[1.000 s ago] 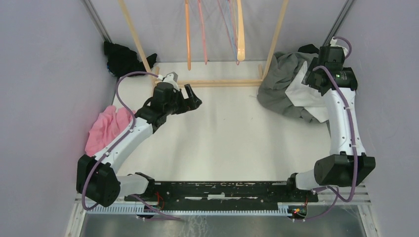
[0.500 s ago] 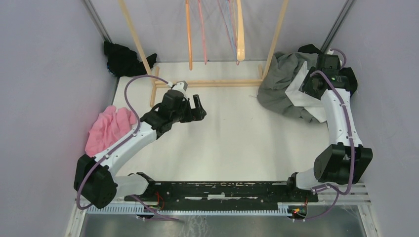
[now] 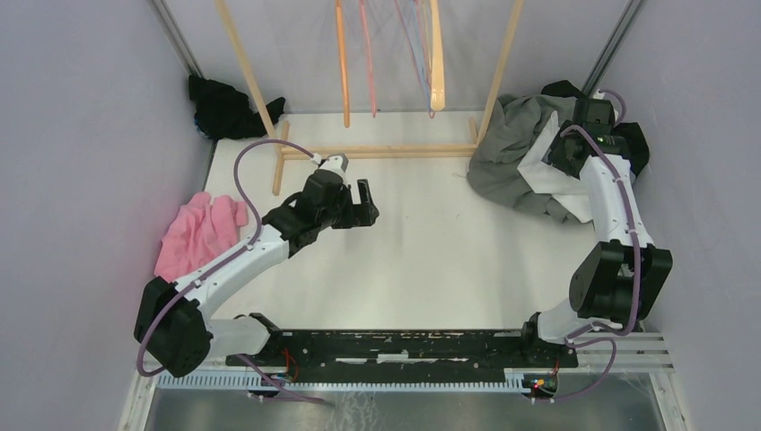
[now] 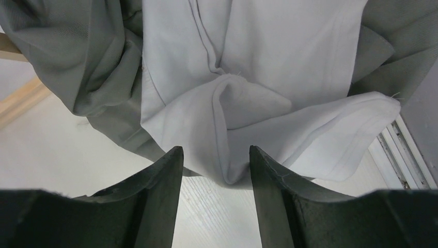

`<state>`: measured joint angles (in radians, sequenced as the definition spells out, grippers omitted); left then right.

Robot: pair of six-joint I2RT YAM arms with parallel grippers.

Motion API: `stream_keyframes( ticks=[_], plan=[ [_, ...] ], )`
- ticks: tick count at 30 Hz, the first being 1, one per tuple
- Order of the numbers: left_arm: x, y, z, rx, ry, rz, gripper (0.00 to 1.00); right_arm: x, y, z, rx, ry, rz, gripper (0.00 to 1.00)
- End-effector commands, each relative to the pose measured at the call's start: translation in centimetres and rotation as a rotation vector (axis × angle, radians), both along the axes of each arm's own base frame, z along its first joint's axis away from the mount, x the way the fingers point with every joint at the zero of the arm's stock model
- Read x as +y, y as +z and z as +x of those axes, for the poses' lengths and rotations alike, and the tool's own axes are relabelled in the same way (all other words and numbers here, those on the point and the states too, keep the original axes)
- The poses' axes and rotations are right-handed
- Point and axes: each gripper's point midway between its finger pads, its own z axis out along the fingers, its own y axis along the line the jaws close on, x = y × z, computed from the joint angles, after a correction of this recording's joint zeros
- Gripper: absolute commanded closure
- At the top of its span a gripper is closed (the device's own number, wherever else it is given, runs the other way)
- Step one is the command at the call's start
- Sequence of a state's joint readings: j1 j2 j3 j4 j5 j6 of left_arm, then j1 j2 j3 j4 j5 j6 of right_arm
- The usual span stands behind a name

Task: Place the skirt on the hanger
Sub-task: Pick up the skirt from the bin.

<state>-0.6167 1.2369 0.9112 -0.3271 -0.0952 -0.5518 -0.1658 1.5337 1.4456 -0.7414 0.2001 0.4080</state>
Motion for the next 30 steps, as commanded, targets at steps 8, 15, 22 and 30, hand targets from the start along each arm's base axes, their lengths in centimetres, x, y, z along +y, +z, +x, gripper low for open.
stream_keyframes(
  ticks=[8, 15, 22, 30],
  plan=[
    [-1.8, 0.1, 0.7, -0.040, -0.028, 0.004, 0.00, 1.0, -1.6, 1.6, -0.041, 0.027, 0.071, 0.71],
    [-2.1, -0.2, 0.5, -0.036, -0.036, 0.013, 0.00, 1.8, 0.1, 0.0, -0.087, 0.055, 0.082, 0.99],
    [-2.1, 0.1, 0.5, -0.046, -0.034, 0.017, 0.00, 3.8, 7.2, -2.9, -0.260, 0.143, 0.085, 0.99],
    [-1.3, 2.1, 0.4, -0.083, -0.013, 0.022, 0.00, 8.3, 15.7, -7.5, -0.458, 0.324, 0.166, 0.99]
  ],
)
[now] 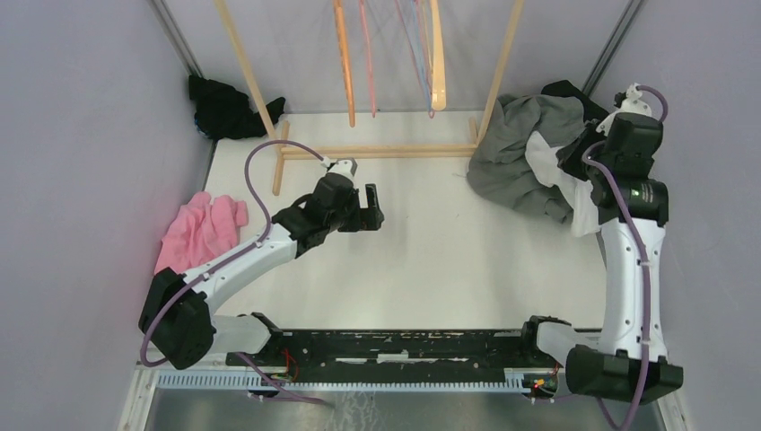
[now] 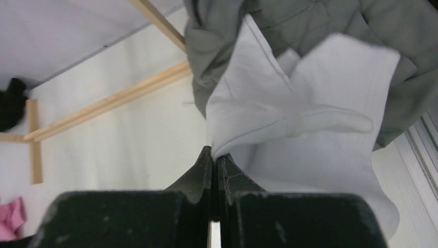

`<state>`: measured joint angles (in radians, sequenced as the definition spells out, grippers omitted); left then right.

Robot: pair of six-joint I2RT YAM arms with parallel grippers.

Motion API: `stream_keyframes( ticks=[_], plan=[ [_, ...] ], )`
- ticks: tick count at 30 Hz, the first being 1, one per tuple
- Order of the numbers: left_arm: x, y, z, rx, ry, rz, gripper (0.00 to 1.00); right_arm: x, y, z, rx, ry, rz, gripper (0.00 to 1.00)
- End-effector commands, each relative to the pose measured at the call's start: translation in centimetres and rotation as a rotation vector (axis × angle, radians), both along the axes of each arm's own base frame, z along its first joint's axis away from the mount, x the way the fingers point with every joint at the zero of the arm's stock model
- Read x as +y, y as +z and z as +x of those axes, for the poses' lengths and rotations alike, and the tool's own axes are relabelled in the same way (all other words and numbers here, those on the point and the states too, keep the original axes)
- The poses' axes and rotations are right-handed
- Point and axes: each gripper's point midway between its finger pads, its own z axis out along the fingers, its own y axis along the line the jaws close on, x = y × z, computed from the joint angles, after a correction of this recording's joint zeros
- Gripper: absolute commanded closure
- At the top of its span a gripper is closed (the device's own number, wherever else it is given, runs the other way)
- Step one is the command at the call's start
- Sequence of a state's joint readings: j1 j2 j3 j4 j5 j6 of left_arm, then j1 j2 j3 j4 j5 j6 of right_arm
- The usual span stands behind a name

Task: Place the skirt on the hanger
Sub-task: Pick up the skirt from the bin.

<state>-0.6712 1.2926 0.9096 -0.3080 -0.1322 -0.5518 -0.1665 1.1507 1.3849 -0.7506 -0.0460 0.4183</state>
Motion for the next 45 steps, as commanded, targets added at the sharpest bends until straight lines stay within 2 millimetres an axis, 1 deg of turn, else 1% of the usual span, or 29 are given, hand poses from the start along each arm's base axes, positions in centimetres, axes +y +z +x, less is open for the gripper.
stream_keyframes(
  ticks=[1, 6, 11, 14, 16, 19, 21, 22, 23, 25, 27, 29, 30, 31, 33, 35, 38, 40, 41, 43, 45],
  plan=[
    [0.3, 4.2, 0.8, -0.107, 0.015, -0.020, 0.00, 3.9, 5.7, -2.4, -0.145, 0.180, 0.067, 0.99],
    [1.2, 7.3, 0.3, -0.160, 0.037, -0.051, 0.00, 8.5, 9.1, -5.1, -0.229, 0.377, 0.180, 0.99],
    [1.8, 10.2, -0.5, -0.202, 0.042, -0.092, 0.00, 12.8, 11.9, -7.9, -0.298, 0.576, 0.292, 0.99],
    [2.7, 11.6, -1.0, -0.230, 0.063, -0.101, 0.00, 15.3, 13.6, -9.5, -0.337, 0.696, 0.358, 0.99],
    [3.5, 12.6, -1.3, -0.252, 0.086, -0.100, 0.00, 16.9, 14.5, -10.3, -0.347, 0.780, 0.394, 0.99],
    [4.1, 13.5, -1.9, -0.272, 0.090, -0.116, 0.01, 19.1, 14.8, -10.7, -0.335, 0.863, 0.423, 0.99],
    [3.5, 13.3, -2.5, -0.265, 0.047, -0.140, 0.01, 20.8, 15.1, -10.7, -0.339, 0.923, 0.459, 0.99],
    [2.8, 12.7, -3.0, -0.250, 0.006, -0.157, 0.01, 21.7, 15.2, -10.8, -0.340, 0.963, 0.478, 0.99],
    [2.3, 12.0, -3.4, -0.236, -0.028, -0.173, 0.01, 23.0, 14.9, -11.1, -0.325, 1.012, 0.502, 0.99],
    [1.4, 9.9, -4.1, -0.193, -0.076, -0.192, 0.01, 24.8, 13.8, -11.1, -0.278, 1.075, 0.516, 0.99],
    [0.2, 7.5, -5.0, -0.146, -0.127, -0.237, 0.01, 25.7, 12.1, -10.7, -0.234, 1.091, 0.495, 0.99],
    [-1.6, 5.6, -6.2, -0.131, -0.210, -0.347, 0.01, 26.0, 11.7, -10.5, -0.238, 1.092, 0.495, 0.99],
    [-2.6, 5.7, -6.4, -0.166, -0.240, -0.430, 0.01, 26.0, 11.6, -10.5, -0.239, 1.094, 0.500, 0.99],
    [-2.9, 5.1, -6.6, -0.166, -0.243, -0.472, 0.01, 26.2, 11.6, -10.6, -0.237, 1.104, 0.504, 0.99],
    [-2.8, 4.2, -6.7, -0.170, -0.233, -0.490, 0.01, 26.4, 11.8, -10.8, -0.231, 1.122, 0.507, 0.99],
    [-1.9, 4.0, -6.0, -0.192, -0.180, -0.455, 0.01, 26.7, 12.0, -10.9, -0.229, 1.138, 0.512, 0.99],
    [-0.2, 5.4, -5.4, -0.259, -0.099, -0.438, 0.01, 28.1, 11.7, -10.8, -0.211, 1.171, 0.532, 0.99],
    [0.4, 6.3, -5.3, -0.292, -0.076, -0.451, 0.01, 29.1, 11.3, -10.8, -0.199, 1.191, 0.534, 0.99],
    [0.4, 6.1, -5.2, -0.291, -0.074, -0.451, 0.01, 29.5, 11.2, -10.8, -0.196, 1.199, 0.533, 0.99],
    [0.0, 5.1, -5.3, -0.278, -0.083, -0.456, 0.01, 30.2, 11.1, -10.9, -0.194, 1.211, 0.532, 0.99],
    [-0.5, 4.3, -5.6, -0.284, -0.110, -0.499, 0.01, 30.7, 11.2, -11.0, -0.192, 1.221, 0.530, 0.99]
  ],
)
